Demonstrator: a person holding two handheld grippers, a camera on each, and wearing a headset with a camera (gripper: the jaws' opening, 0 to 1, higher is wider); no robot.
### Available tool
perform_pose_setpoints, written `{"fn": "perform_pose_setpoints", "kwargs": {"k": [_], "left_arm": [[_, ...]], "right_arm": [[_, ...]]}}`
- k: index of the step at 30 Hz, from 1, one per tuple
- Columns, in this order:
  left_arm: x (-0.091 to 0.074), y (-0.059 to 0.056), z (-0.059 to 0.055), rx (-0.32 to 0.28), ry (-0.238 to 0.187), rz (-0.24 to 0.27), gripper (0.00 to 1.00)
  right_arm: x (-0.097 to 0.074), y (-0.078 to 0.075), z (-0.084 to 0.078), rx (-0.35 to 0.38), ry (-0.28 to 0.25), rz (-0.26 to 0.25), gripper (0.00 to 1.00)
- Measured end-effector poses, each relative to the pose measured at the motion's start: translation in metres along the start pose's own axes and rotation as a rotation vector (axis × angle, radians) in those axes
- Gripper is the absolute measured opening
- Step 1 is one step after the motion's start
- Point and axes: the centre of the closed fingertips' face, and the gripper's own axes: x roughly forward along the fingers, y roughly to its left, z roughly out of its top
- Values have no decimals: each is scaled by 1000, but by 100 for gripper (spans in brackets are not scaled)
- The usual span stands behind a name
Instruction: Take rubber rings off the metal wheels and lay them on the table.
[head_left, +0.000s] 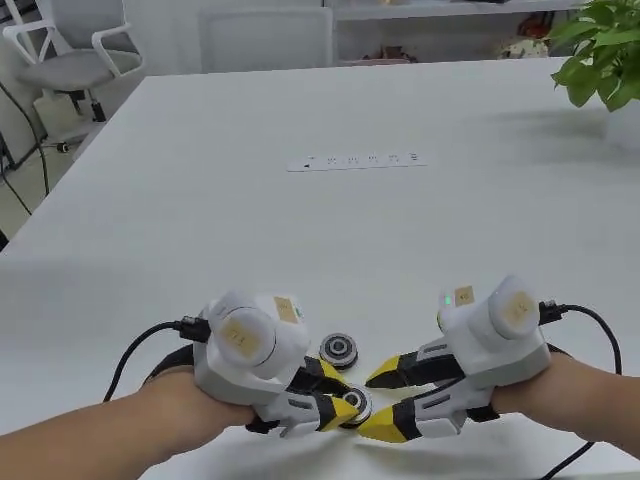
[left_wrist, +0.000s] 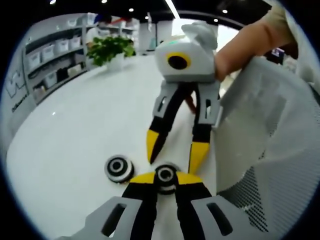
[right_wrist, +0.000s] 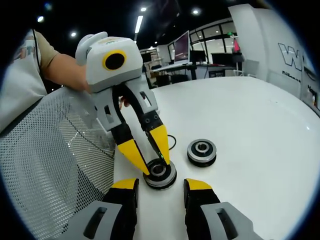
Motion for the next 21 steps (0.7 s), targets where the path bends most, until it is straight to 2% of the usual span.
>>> {"fn": "perform_pose_setpoints", "kwargs": {"k": [9, 14, 21], "left_arm": [[0, 1, -1, 8, -11, 10, 14], [0, 1, 0, 5, -14, 14, 13], [0, 1, 0, 1, -19, 19, 13]], "right_arm": [[6, 1, 6, -33, -33, -4, 31], [8, 2, 5, -61, -31, -2, 26], [6, 2, 5, -88, -43, 0, 25]]}}
